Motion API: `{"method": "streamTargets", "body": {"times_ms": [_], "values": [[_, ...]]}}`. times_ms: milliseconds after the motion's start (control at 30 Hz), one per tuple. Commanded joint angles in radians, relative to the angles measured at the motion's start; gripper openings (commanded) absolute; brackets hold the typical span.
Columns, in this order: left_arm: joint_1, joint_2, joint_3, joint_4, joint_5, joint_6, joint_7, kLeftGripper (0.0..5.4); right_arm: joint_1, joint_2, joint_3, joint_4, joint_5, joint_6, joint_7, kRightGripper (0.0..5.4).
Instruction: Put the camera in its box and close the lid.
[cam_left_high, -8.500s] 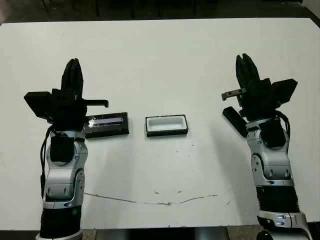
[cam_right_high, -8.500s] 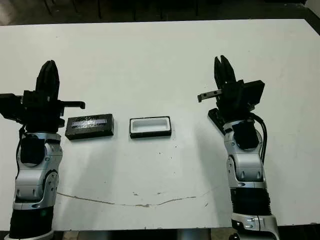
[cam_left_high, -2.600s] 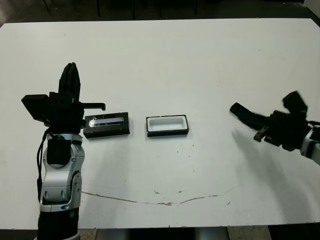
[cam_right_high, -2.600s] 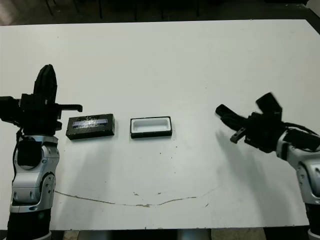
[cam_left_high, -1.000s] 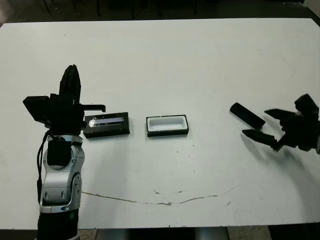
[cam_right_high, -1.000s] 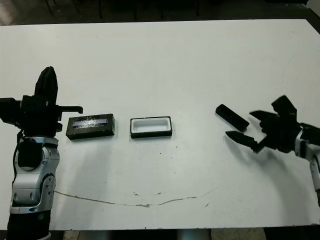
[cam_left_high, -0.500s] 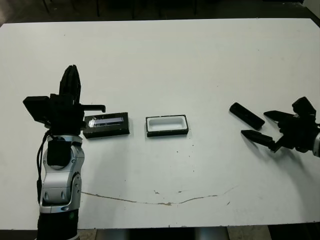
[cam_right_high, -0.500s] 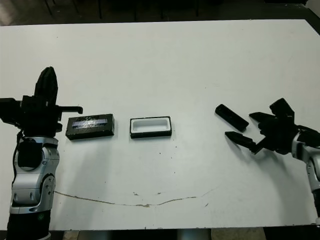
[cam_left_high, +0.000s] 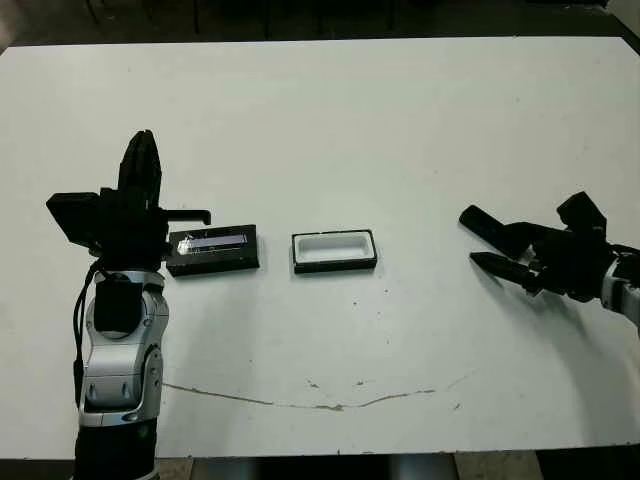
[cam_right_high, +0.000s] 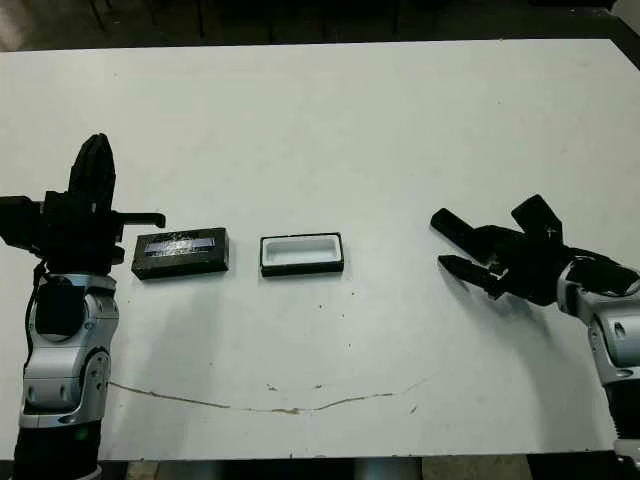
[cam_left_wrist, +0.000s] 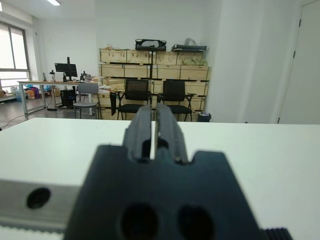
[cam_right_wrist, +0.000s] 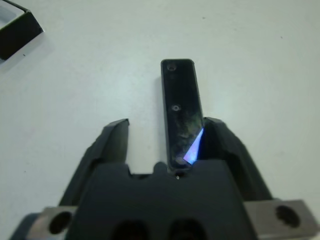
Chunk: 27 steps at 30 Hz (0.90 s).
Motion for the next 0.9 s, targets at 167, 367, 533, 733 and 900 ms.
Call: {"method": "streamTargets", "body": {"times_ms": [167, 367, 533, 733, 900], "values": [[0.021, 0.009, 0.006, 0.001, 0.005, 0.021, 0.008, 0.00, 0.042, -0.034, 0.031, 0.044, -0.057, -0.026, 0.037, 1.85], [0.021, 0.007, 0.005, -0.001, 0.002, 0.025, 0.009, 0.00, 0.040, -0.052, 0.052, 0.029, -0.080, 0.001, 0.039, 0.85], [0.021, 0.010, 0.003, 0.002, 0.007, 0.018, 0.007, 0.00, 0.033, -0.034, 0.038, 0.054, -0.061, -0.027, 0.050, 0.65], [0.022, 0.007, 0.004, 0.002, 0.002, 0.018, 0.008, 0.00, 0.026, -0.012, -0.001, 0.008, -0.020, -0.016, 0.041, 0.65], [0.026, 0.010, 0.001, 0.001, 0.009, 0.016, 0.006, 0.00, 0.005, 0.000, -0.044, -0.132, 0.039, 0.014, 0.025, 0.64]]}}
